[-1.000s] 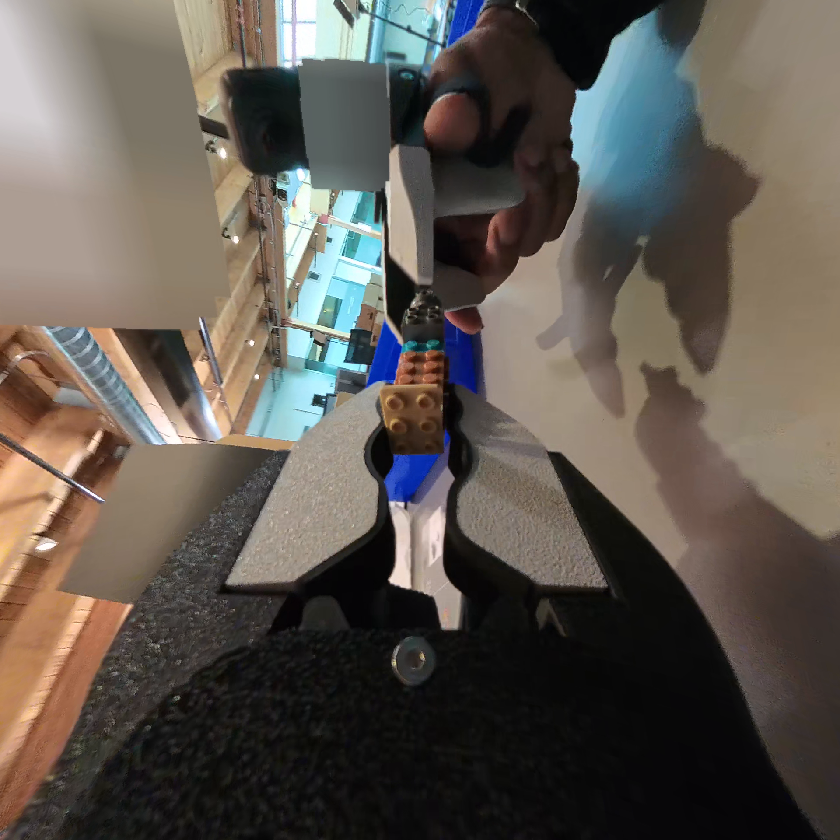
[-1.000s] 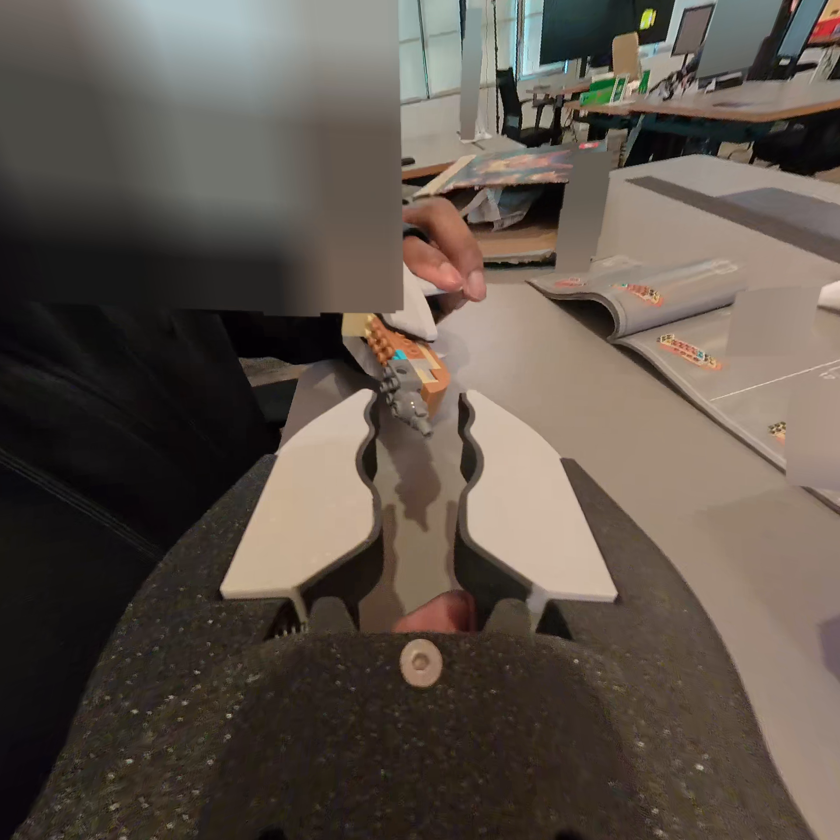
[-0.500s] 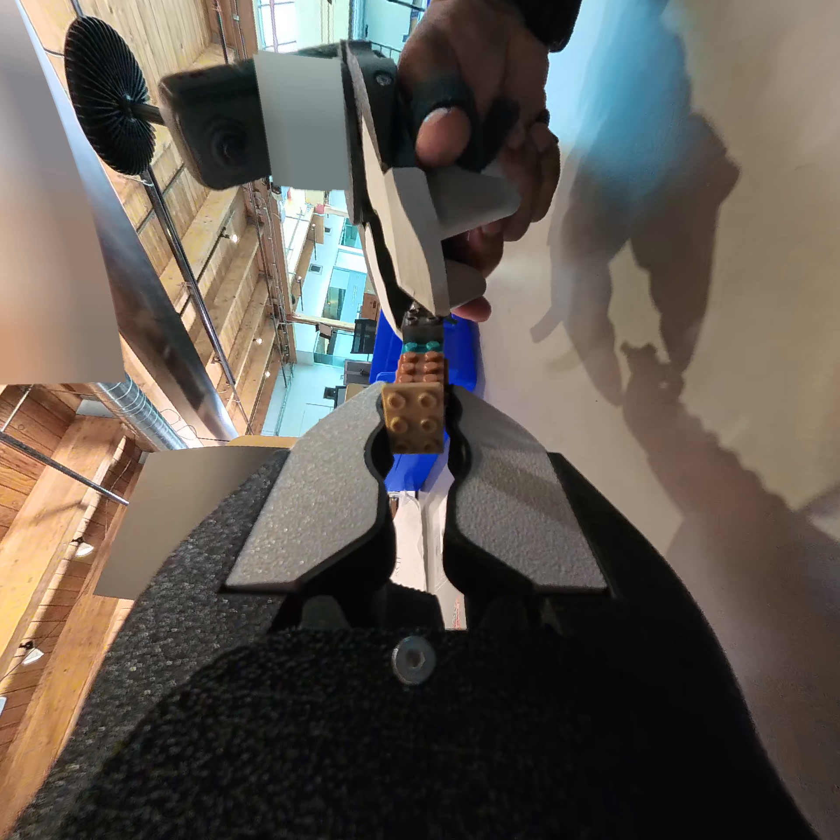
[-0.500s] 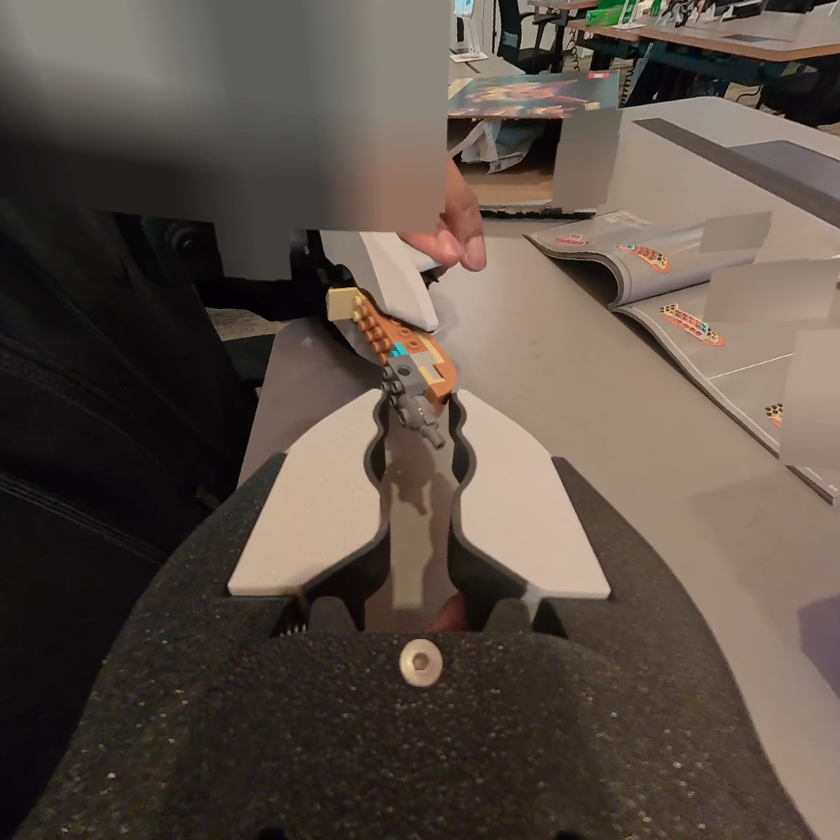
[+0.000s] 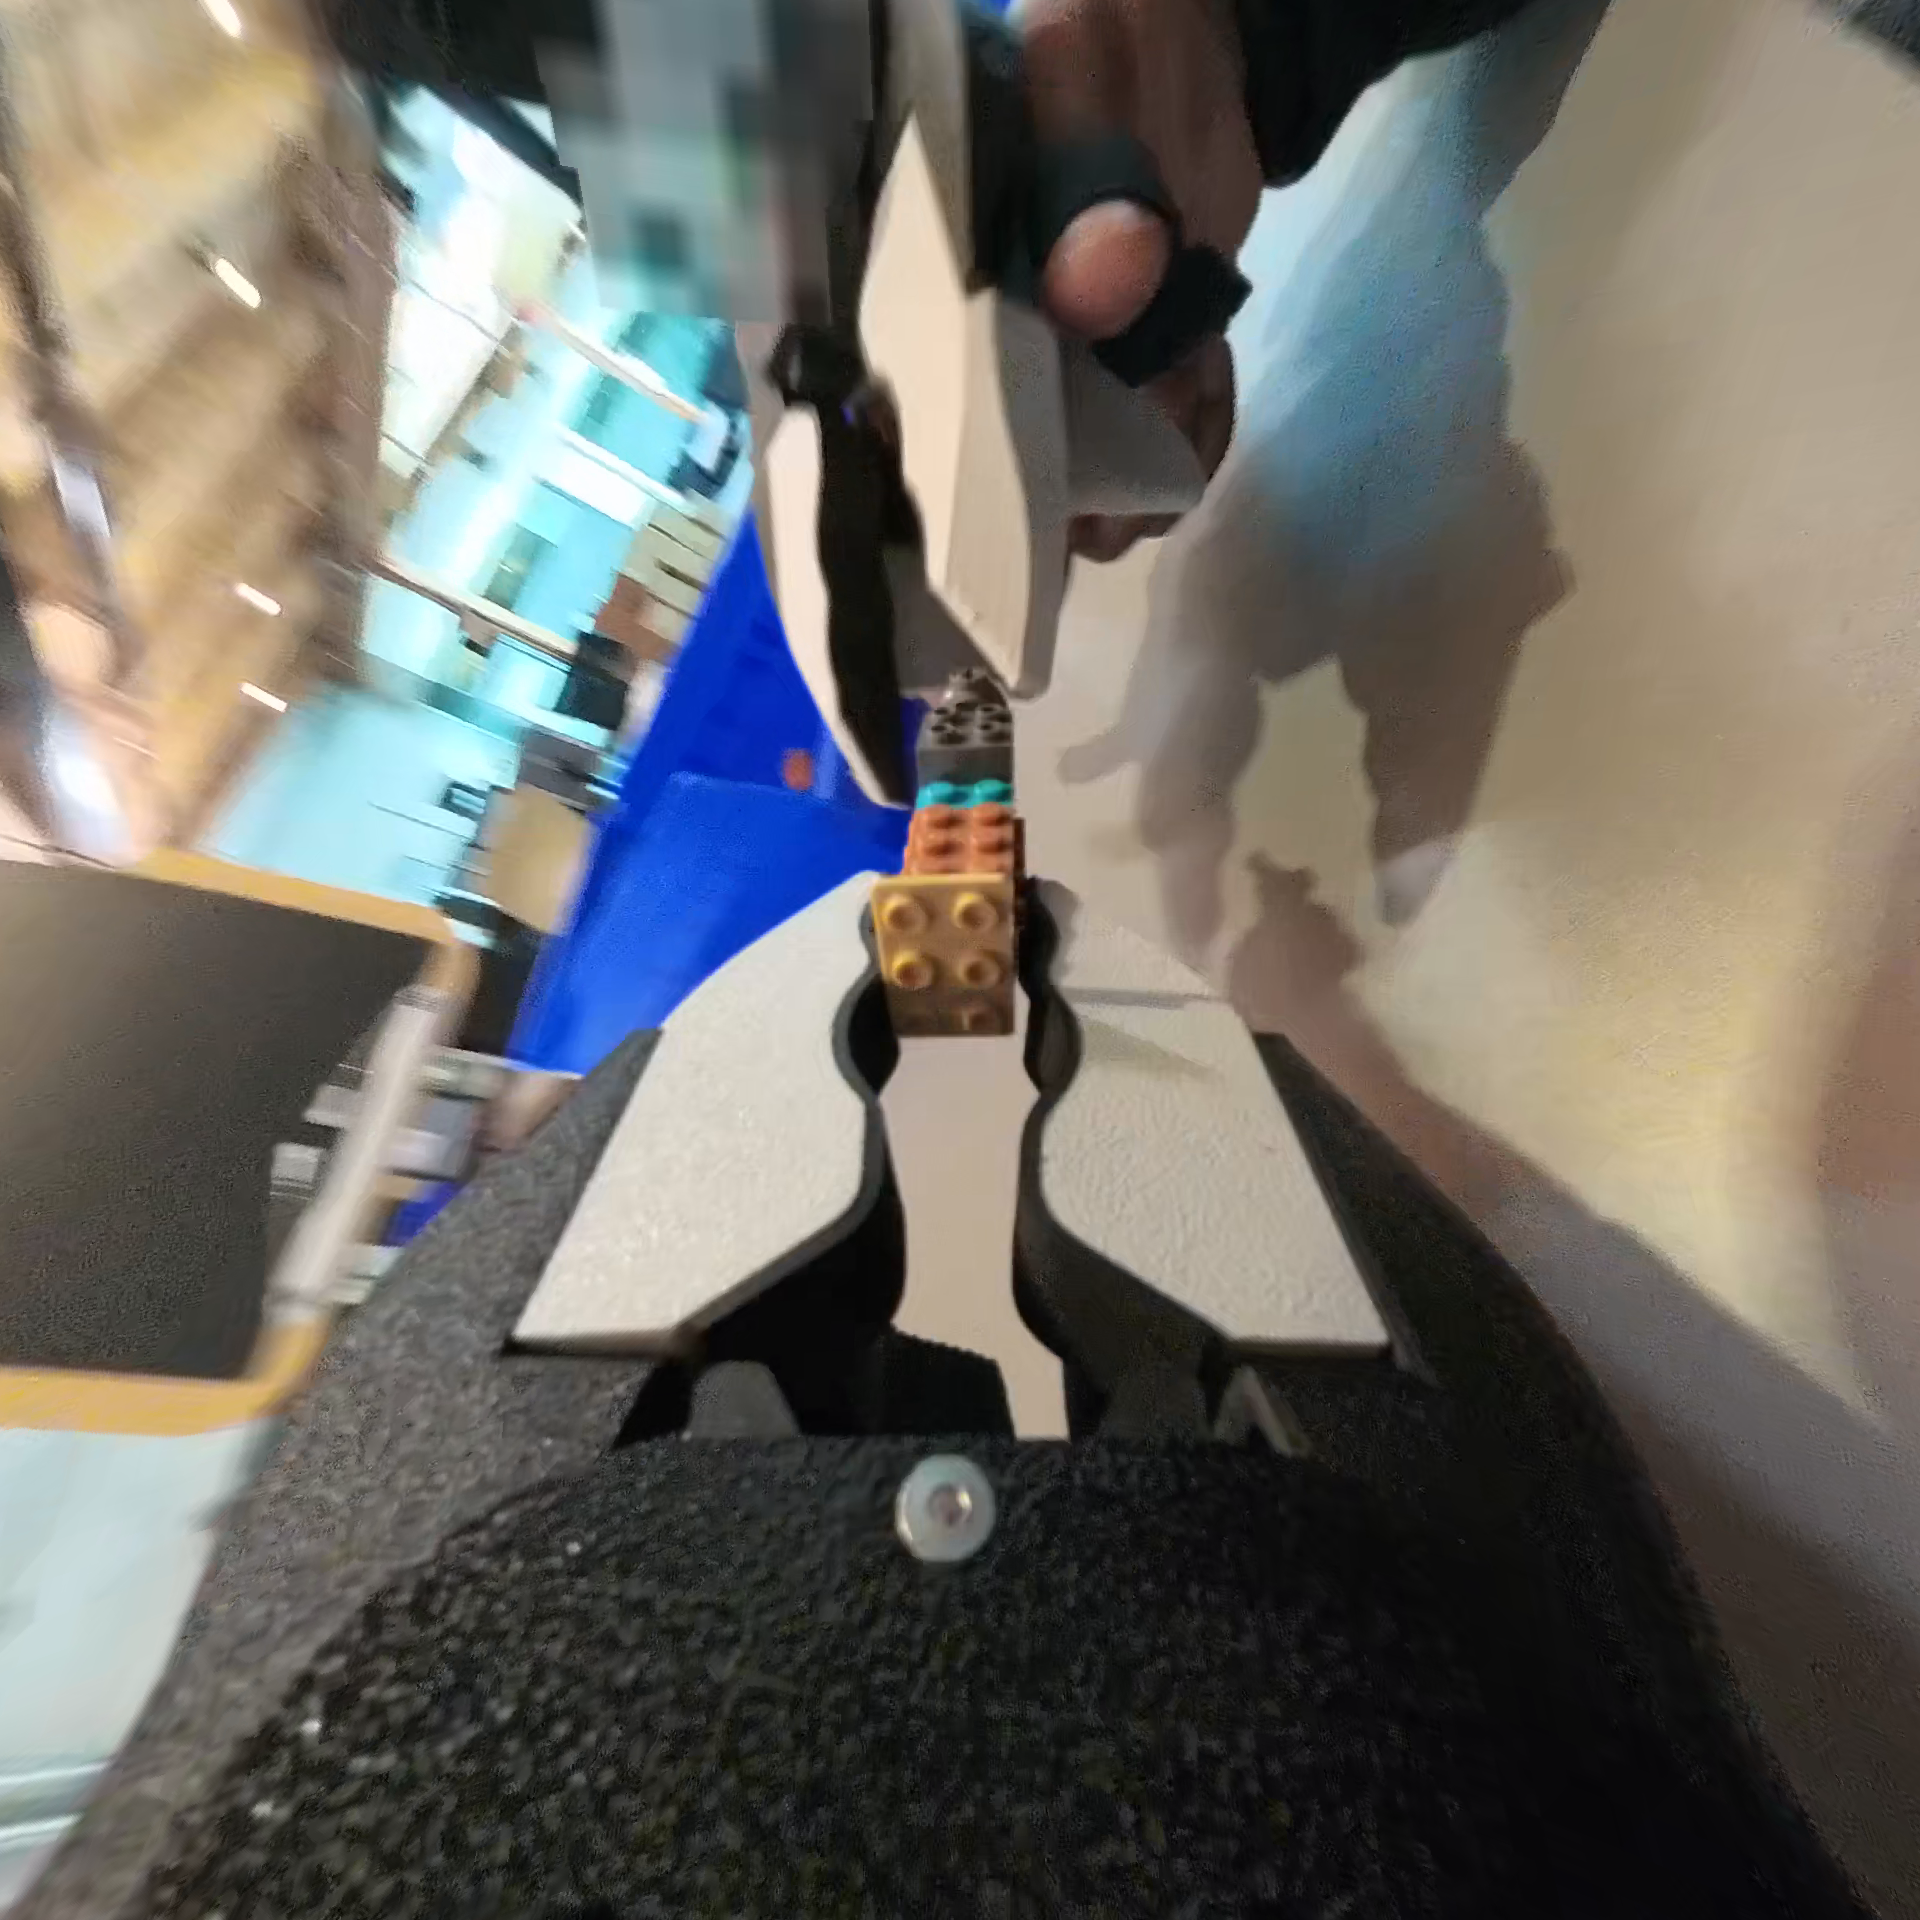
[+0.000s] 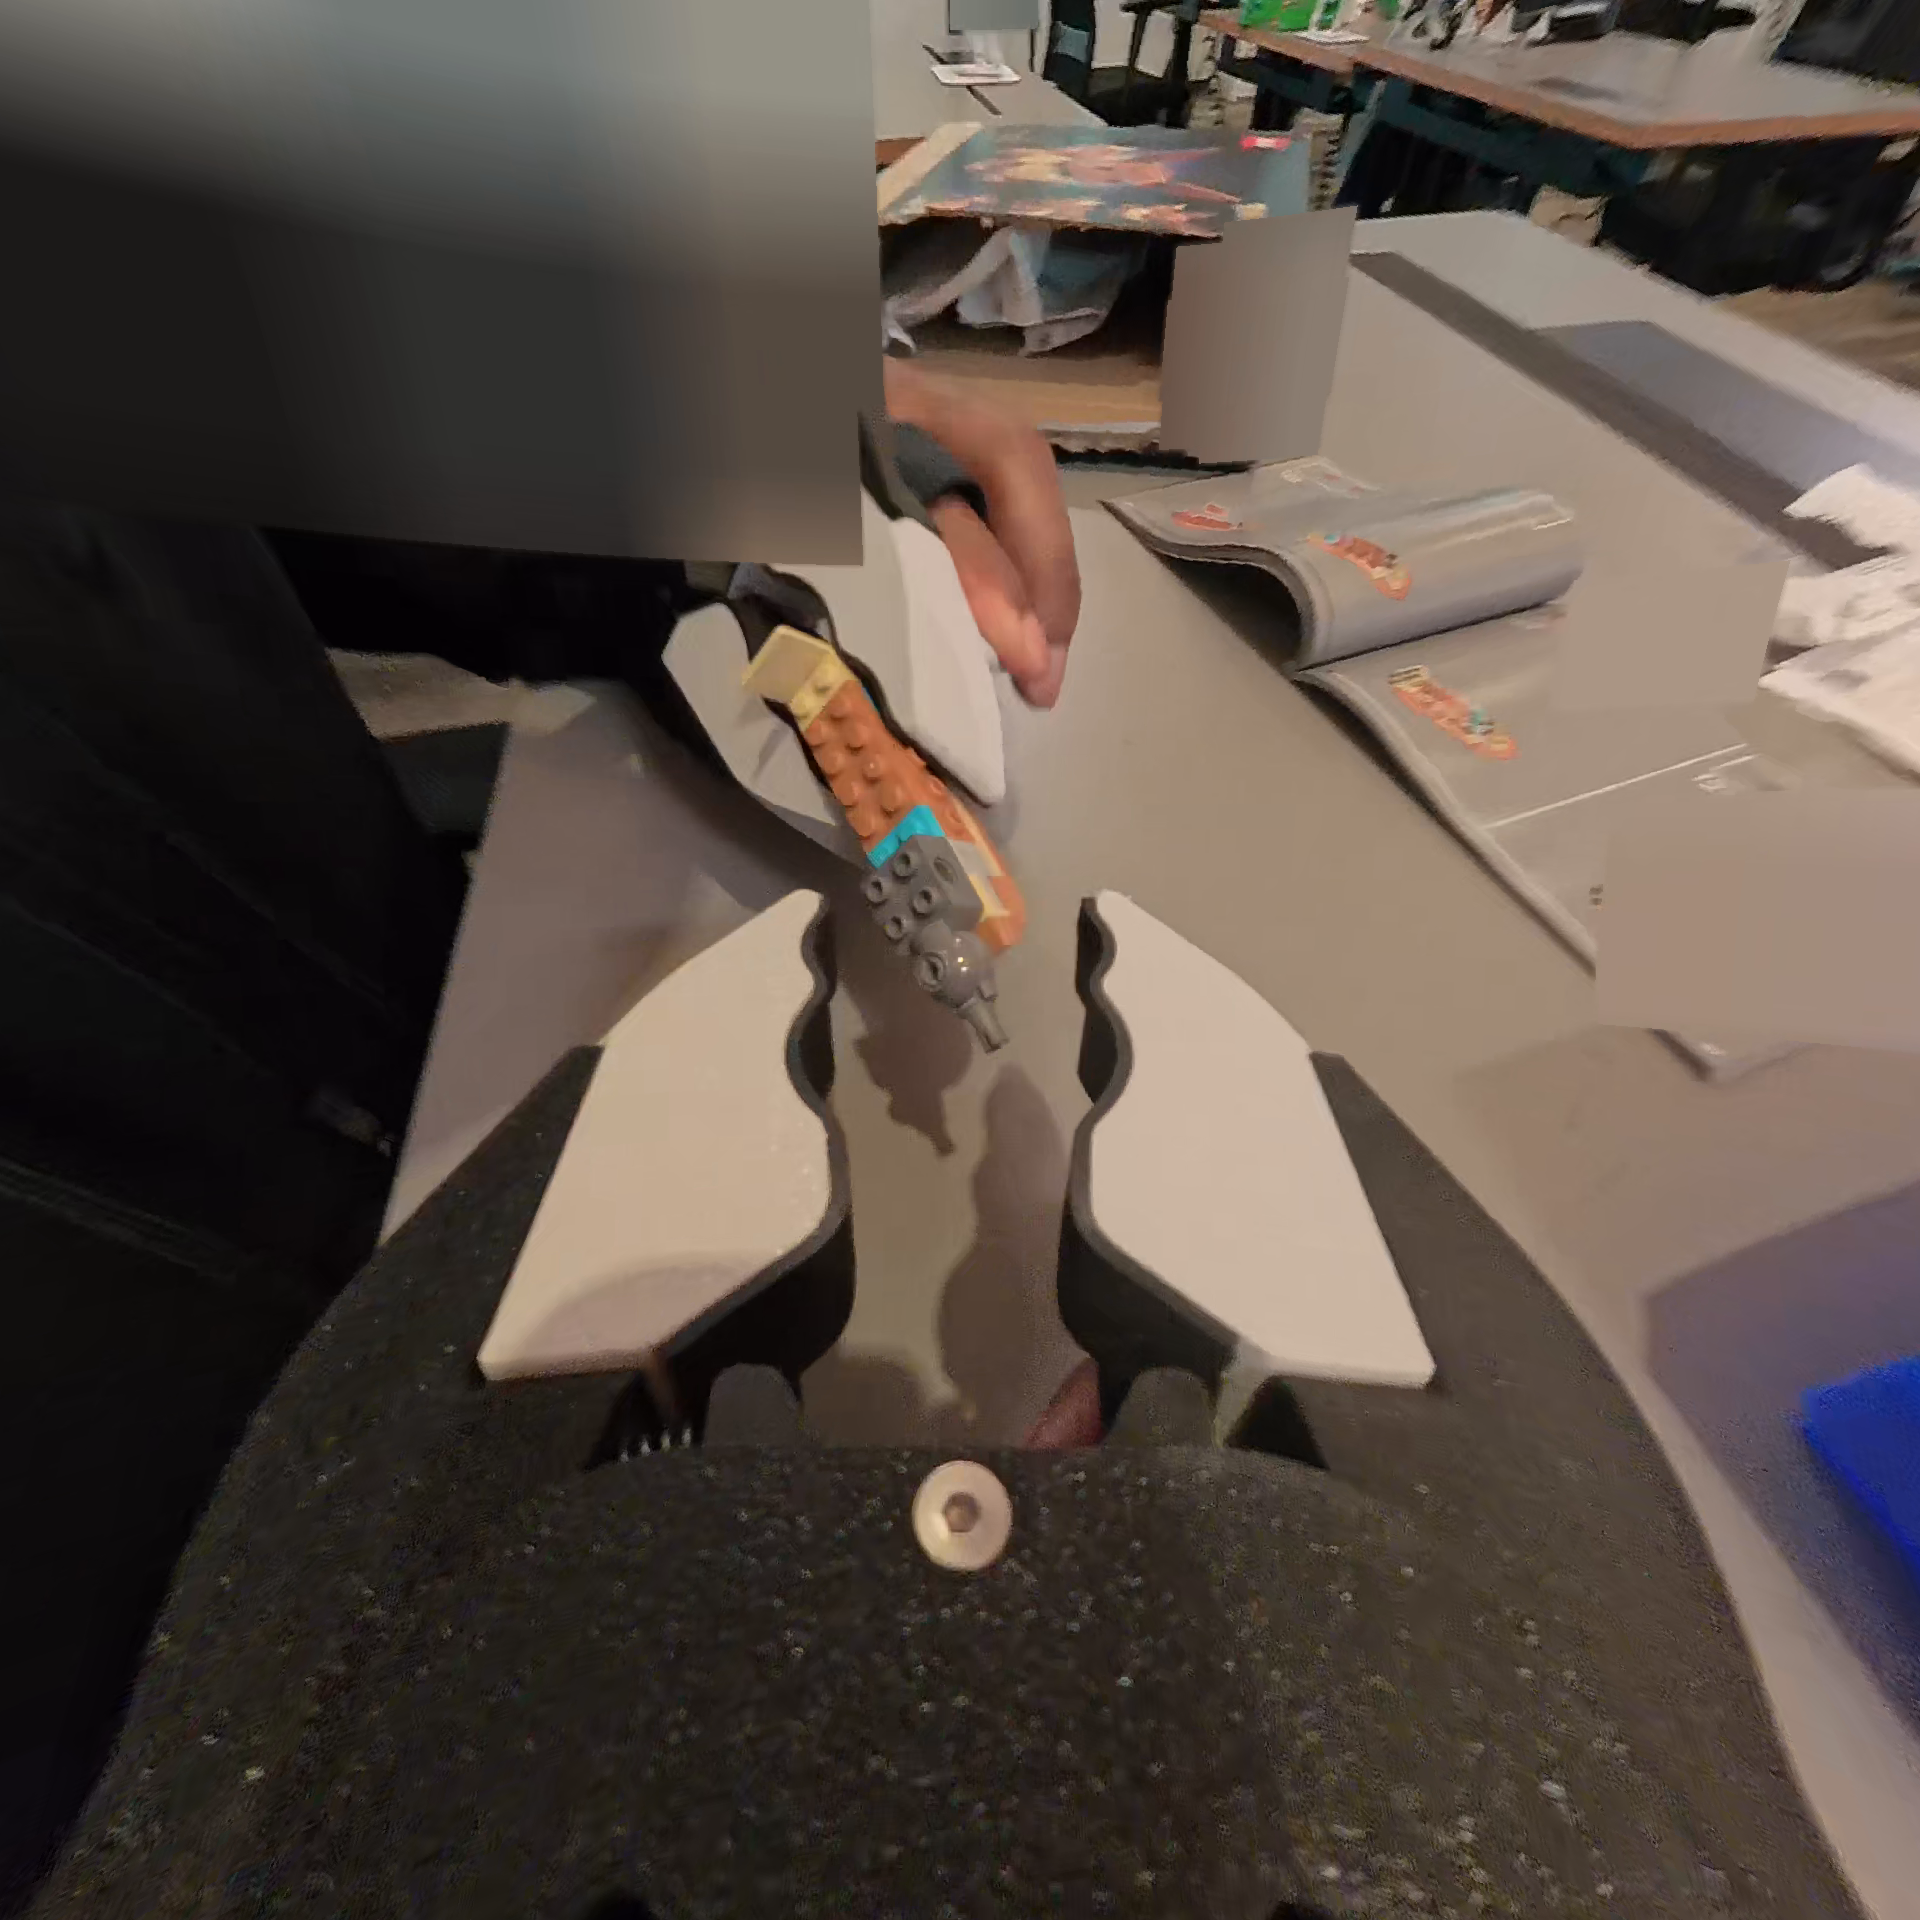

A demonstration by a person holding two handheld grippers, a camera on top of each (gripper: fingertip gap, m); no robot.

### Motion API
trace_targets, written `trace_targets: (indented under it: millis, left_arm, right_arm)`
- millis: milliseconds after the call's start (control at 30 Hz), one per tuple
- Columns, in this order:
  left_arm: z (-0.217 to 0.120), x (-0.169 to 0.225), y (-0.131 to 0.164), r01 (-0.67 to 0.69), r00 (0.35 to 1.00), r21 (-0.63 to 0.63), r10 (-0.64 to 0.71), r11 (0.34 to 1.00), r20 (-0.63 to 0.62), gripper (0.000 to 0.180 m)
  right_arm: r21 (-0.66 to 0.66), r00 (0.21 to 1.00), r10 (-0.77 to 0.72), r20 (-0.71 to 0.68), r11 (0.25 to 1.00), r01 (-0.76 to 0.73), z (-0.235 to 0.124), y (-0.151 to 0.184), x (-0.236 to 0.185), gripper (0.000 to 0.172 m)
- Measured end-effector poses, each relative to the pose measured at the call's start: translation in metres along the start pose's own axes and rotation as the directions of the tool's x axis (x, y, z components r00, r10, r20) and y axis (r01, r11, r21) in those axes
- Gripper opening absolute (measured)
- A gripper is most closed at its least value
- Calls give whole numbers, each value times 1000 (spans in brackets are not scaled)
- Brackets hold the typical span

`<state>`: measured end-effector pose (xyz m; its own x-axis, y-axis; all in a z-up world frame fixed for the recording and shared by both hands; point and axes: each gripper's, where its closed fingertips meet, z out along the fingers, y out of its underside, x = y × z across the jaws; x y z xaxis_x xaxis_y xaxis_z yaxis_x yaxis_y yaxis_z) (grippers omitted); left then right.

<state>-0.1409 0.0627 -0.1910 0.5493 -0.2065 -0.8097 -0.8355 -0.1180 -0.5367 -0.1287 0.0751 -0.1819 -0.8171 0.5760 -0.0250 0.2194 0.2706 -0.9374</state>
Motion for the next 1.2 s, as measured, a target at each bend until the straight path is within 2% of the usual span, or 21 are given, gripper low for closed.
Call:
trace_targets:
  millis: [100,233,300,367,467,533,600,767,867,1000,1100,1167,1200]
  left_arm:
    - [7,14,8,285,944,-26,-285,958,-168,21]
    - [11,16,5,459,858,-25,-450,888,-248,21]
    - [13,20,4,514,816,-40,-503,857,-284,21]
    - [14,22,9,533,794,-83,-532,842,-295,24]
    - [7,30,25,523,774,-193,-557,830,-301,51]
    - [0,36,39,507,765,-259,-568,822,-305,60]
    - [-4,30,43,535,754,-250,-589,807,-289,61]
    - [-7,4,48,686,663,-187,-710,703,-238,56]
    - [-10,-19,53,737,652,-95,-740,670,-165,55]
    - [-10,-61,61,740,673,31,-739,672,-43,46]
    - [10,-93,75,681,732,-42,-681,731,13,43]
    - [34,-105,90,640,761,-153,-648,753,-9,46]
    - [47,-103,97,633,751,-228,-658,740,-51,48]
  right_arm:
    - [-49,994,-104,-31,994,103,-4,6,4,44]
    - [-150,981,-192,-32,971,185,5,20,4,37]
    - [-163,982,-185,-22,970,179,9,23,4,17]
    - [-185,990,-142,-2,973,139,10,29,4,17]
    - [-275,995,-104,2,956,101,4,46,13,17]
    - [-334,996,-92,-7,939,84,-1,55,20,17]
    - [-385,998,-68,3,921,64,-2,63,23,17]
    - [-420,998,-58,32,905,66,-2,70,25,18]
    - [-340,997,-68,47,937,80,-10,58,27,27]
    - [-59,994,-87,62,994,91,-28,10,35,28]
    - [173,996,-66,58,983,55,-35,-28,53,29]
    - [243,998,-39,47,970,26,-30,-35,69,31]
    - [250,999,-26,44,968,14,-26,-32,76,31]
